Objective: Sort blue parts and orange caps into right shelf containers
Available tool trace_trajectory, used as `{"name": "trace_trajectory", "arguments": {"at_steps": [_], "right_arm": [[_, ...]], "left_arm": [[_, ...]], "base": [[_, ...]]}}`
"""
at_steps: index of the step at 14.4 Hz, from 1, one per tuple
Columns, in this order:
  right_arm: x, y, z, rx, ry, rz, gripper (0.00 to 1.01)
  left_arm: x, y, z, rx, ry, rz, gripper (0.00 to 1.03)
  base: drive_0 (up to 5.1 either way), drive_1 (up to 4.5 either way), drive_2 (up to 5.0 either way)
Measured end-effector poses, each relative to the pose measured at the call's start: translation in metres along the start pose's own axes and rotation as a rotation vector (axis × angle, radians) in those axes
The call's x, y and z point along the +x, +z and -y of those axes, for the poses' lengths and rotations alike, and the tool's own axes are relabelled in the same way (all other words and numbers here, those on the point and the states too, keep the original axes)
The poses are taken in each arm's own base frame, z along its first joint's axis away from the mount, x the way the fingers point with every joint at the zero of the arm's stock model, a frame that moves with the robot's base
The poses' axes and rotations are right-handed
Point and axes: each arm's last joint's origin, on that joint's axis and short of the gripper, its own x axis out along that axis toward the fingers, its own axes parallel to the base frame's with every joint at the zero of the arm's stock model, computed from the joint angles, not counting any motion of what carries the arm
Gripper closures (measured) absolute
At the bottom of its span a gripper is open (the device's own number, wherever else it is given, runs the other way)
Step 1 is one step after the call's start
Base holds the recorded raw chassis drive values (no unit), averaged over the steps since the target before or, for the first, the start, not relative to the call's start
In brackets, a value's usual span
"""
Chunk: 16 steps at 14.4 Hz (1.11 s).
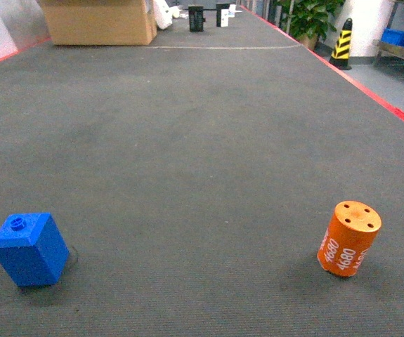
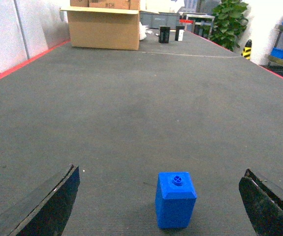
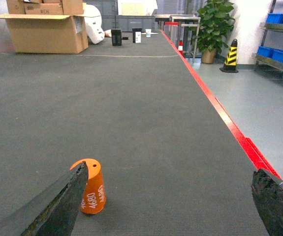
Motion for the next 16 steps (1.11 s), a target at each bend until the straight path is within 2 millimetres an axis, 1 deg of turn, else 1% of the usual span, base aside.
{"name": "trace_trajectory", "arguments": {"at_steps": [16], "right_arm": [[0.0,0.0,0.0,0.0,0.0,0.0,0.03]], "left_arm": [[0.0,0.0,0.0,0.0,0.0,0.0,0.05]], "base": [[0.0,0.0,0.0]]}}
